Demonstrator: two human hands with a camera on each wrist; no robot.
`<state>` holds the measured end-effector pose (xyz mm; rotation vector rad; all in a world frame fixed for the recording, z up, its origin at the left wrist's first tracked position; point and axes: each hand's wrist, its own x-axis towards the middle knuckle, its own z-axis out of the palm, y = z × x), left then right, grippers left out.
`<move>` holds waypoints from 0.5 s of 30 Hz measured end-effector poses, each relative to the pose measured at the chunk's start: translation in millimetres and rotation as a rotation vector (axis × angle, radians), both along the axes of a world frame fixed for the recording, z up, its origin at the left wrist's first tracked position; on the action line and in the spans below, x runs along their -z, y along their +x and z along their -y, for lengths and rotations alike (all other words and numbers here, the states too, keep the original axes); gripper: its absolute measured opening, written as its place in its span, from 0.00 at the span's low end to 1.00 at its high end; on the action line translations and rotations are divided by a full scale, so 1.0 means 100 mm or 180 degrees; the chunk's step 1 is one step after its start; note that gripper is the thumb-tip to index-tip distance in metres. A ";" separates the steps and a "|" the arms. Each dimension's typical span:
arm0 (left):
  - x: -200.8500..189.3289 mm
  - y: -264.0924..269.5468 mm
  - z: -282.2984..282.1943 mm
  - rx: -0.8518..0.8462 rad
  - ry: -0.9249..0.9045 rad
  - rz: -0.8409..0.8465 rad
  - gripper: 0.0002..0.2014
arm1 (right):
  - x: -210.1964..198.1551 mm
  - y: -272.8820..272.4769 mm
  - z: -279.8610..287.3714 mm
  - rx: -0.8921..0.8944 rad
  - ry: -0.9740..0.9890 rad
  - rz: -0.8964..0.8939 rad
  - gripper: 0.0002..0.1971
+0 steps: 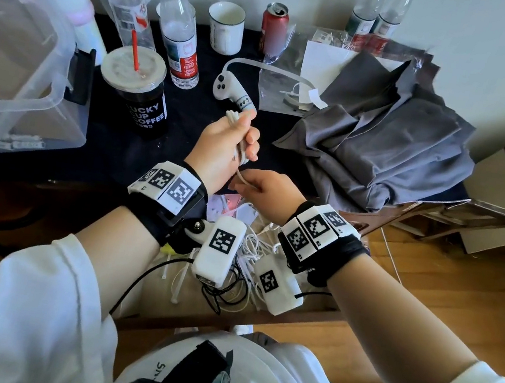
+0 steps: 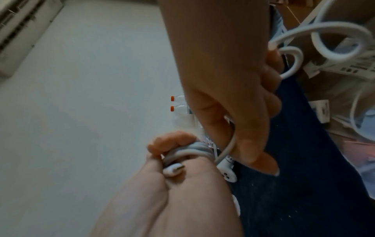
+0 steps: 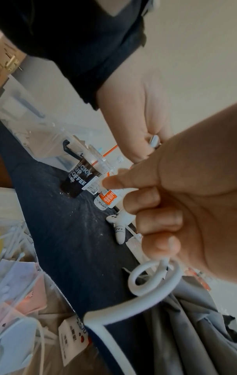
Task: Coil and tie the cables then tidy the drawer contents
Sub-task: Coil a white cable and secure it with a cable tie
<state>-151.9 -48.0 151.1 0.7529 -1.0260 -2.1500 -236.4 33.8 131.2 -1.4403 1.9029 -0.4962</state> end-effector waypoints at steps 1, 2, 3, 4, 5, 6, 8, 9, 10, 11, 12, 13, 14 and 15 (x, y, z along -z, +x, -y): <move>0.02 0.01 0.01 -0.0036 -0.0105 0.0117 0.08 | 0.00 0.00 0.00 -0.0004 0.0006 -0.0004 0.09; 0.05 0.02 0.01 -0.0064 -0.0248 0.0281 0.08 | 0.00 0.00 0.00 0.0008 0.0016 0.0001 0.10; 0.07 0.03 0.02 -0.0074 -0.0395 0.0462 0.07 | -0.01 -0.01 0.00 0.0011 0.0014 -0.0016 0.10; 0.10 0.04 0.02 -0.0071 -0.0509 0.0638 0.07 | -0.02 -0.01 0.01 0.0002 -0.0003 -0.0071 0.10; 0.14 0.05 0.03 -0.0070 -0.0573 0.0788 0.10 | -0.04 -0.02 0.01 -0.0021 -0.0011 -0.0158 0.11; 0.18 0.07 0.05 -0.0077 -0.0597 0.0910 0.14 | -0.04 -0.03 0.02 -0.0049 -0.0008 -0.0243 0.11; 0.25 0.09 0.07 -0.0072 -0.0604 0.1097 0.18 | -0.05 -0.04 0.03 -0.0116 0.0047 -0.0353 0.12; 0.29 0.10 0.08 -0.0038 -0.0593 0.1179 0.19 | -0.05 -0.04 0.03 -0.0152 0.0069 -0.0388 0.11; 0.33 0.11 0.10 0.0010 -0.0575 0.1268 0.19 | -0.04 -0.04 0.04 -0.0189 0.0085 -0.0407 0.11; 0.36 0.12 0.11 0.0090 -0.0552 0.1381 0.18 | -0.03 -0.04 0.04 -0.0220 0.0084 -0.0432 0.10; 0.38 0.13 0.12 0.0242 -0.0566 0.1564 0.15 | -0.02 -0.04 0.04 -0.0236 0.0078 -0.0458 0.09; 0.38 0.14 0.13 0.0467 -0.0623 0.1817 0.11 | -0.01 -0.04 0.04 -0.0238 0.0074 -0.0494 0.08; 0.38 0.17 0.13 0.0745 -0.0695 0.2105 0.11 | -0.02 -0.05 0.04 -0.0241 0.0080 -0.0537 0.07; 0.37 0.19 0.12 0.1048 -0.0715 0.2338 0.13 | -0.03 -0.06 0.04 -0.0236 0.0063 -0.0562 0.06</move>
